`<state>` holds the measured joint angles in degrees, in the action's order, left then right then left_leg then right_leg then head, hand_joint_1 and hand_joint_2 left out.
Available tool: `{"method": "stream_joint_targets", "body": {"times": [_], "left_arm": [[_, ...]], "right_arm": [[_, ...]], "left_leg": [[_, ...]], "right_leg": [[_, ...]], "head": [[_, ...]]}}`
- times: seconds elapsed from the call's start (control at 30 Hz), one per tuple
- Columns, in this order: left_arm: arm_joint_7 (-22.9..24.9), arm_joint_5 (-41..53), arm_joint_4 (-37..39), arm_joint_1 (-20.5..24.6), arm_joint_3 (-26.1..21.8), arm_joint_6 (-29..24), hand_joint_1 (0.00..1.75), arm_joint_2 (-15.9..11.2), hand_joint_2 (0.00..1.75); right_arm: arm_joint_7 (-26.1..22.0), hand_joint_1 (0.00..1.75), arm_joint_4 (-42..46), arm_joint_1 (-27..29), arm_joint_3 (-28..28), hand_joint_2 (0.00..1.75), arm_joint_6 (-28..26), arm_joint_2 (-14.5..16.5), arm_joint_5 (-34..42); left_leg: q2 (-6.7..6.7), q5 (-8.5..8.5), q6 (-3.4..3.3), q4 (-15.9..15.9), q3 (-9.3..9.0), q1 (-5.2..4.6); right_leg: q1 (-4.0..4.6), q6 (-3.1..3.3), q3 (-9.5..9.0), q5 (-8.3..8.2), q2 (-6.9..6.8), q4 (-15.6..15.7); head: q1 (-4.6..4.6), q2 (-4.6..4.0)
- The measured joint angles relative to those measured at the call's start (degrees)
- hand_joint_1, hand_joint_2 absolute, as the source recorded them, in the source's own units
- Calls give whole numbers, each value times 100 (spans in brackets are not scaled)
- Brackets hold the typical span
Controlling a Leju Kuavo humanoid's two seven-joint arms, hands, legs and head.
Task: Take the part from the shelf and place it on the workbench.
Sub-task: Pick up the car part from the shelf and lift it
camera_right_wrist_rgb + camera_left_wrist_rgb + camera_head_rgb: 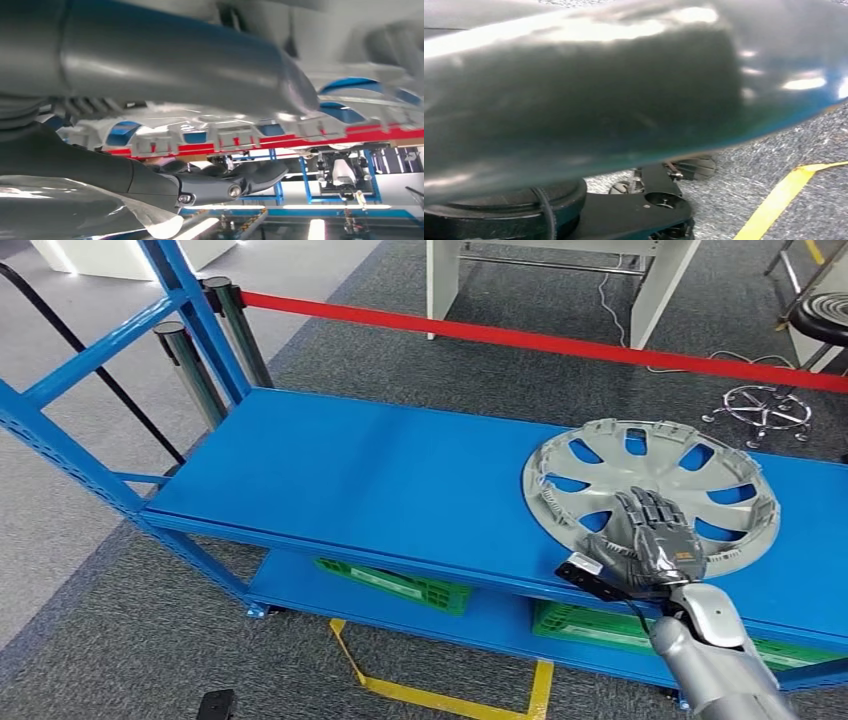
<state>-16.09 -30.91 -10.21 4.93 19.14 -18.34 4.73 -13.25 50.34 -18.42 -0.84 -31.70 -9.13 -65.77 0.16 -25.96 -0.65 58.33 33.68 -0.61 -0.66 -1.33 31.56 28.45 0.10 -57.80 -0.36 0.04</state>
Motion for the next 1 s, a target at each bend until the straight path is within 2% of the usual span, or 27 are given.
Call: {"method": "stream_joint_targets", "body": {"times": [0.07,0.1,0.17,0.2,0.23,0.27,0.33,0.37,0.4,0.43,0.53,0.57,0.6,0.67,0.7,0.73,0.77,0.83,0.87,0.9,0.93,1.0], "left_arm": [[21,15,0,4,38,0,0,-15,0],[24,20,0,5,54,0,0,-21,0],[31,32,0,0,78,0,0,-26,0],[37,46,1,-7,88,1,0,-27,0],[45,62,1,-10,100,4,0,-28,0],[51,79,2,-9,116,8,0,-32,0],[57,107,2,7,160,14,0,-45,0],[57,114,2,19,182,18,0,-51,0],[57,117,2,31,202,25,0,-55,0],[56,120,2,39,214,33,0,-56,0],[56,121,2,50,236,55,0,-59,0],[57,121,2,60,242,57,0,-61,0],[58,121,2,72,248,58,0,-62,0],[67,120,2,81,257,63,0,-59,0],[76,120,2,78,260,66,0,-57,0],[87,116,2,75,262,68,0,-56,0],[98,112,2,73,263,68,0,-57,0],[118,101,2,73,264,68,0,-57,0],[123,97,2,77,264,68,0,-56,0],[125,93,2,81,266,69,0,-56,0],[125,89,2,84,268,72,0,-56,0],[126,86,2,84,278,83,0,-55,0]], "right_arm": [[27,0,-220,-197,59,0,4,-75,-46],[41,0,-308,-273,82,0,5,-103,-60],[82,0,-468,-396,121,0,26,-144,-110],[102,0,-563,-463,144,0,60,-163,-141],[113,0,-663,-544,169,0,116,-183,-166],[115,0,-761,-636,196,0,188,-204,-179],[97,0,-965,-849,243,0,372,-239,-180],[79,0,-1060,-951,261,0,464,-249,-171],[56,0,-1156,-1047,278,0,556,-256,-157],[35,0,-1248,-1125,296,0,646,-259,-141],[-14,0,-1513,-1304,383,0,940,-263,-122],[-21,0,-1599,-1354,415,0,1038,-263,-125],[-22,0,-1685,-1402,446,0,1132,-263,-127],[-23,0,-1859,-1485,505,0,1305,-263,-126],[-23,0,-1935,-1515,533,0,1367,-262,-126],[-24,0,-2001,-1544,556,0,1421,-262,-126],[-21,0,-2058,-1583,573,0,1482,-263,-124],[1,0,-2162,-1701,608,0,1700,-263,-110],[17,0,-2210,-1773,627,0,1838,-263,-99],[36,0,-2251,-1837,648,0,1967,-263,-87],[55,0,-2290,-1890,664,0,2074,-263,-80],[94,0,-2360,-1970,692,0,2228,-263,-74]], "left_leg": [[-7,-163,61,229,96,9],[-10,-323,93,507,216,19],[-10,-657,134,1273,558,38],[-10,-728,141,1553,687,45],[-10,-691,140,1645,735,50],[-10,-552,132,1521,688,53],[-11,-128,94,798,382,53],[-12,7,72,437,230,49],[-13,74,51,183,133,44],[-15,64,34,75,101,38],[-17,69,-40,-14,96,45],[-17,84,-75,-39,88,53],[-17,97,-103,-59,83,59],[-18,97,-129,-60,87,51],[-18,95,-132,-58,86,48],[-17,94,-134,-55,82,47],[-18,92,-134,-51,76,47],[-16,87,-125,-41,59,48],[-14,79,-107,-28,58,40],[-14,77,-82,-21,60,35],[-14,79,-52,-17,63,35],[-16,97,11,-24,63,49]], "right_leg": [[-20,61,-6,-22,-10,15],[-26,86,-9,-28,-18,20],[-21,108,-5,-26,-27,18],[-19,110,-4,-25,-27,17],[-17,111,-6,-24,-22,16],[-17,111,-11,-23,-15,15],[-14,100,-22,-16,-3,14],[-2,87,-15,-9,2,6],[9,64,4,-9,5,1],[18,40,28,-12,6,-1],[10,-43,84,22,-2,-22],[6,-65,149,108,-4,-142],[2,-82,276,249,-6,-390],[3,-107,652,583,-6,-1161],[3,-116,822,677,-6,-1488],[3,-121,909,665,-6,-1634],[3,-119,880,537,-7,-1536],[3,-96,543,126,-10,-804],[10,-75,343,-14,-9,-409],[19,-51,199,-85,-8,-140],[33,-26,121,-95,-7,-5],[55,34,86,-111,-5,35]], "head": [[-11,0],[-15,0],[-18,0],[-17,0],[-18,0],[-19,0],[-19,0],[-18,0],[-15,0],[-13,0],[-9,0],[-4,1],[2,1],[10,1],[10,0],[11,0],[11,0],[10,0],[10,0],[5,0],[4,0],[1,0]]}}
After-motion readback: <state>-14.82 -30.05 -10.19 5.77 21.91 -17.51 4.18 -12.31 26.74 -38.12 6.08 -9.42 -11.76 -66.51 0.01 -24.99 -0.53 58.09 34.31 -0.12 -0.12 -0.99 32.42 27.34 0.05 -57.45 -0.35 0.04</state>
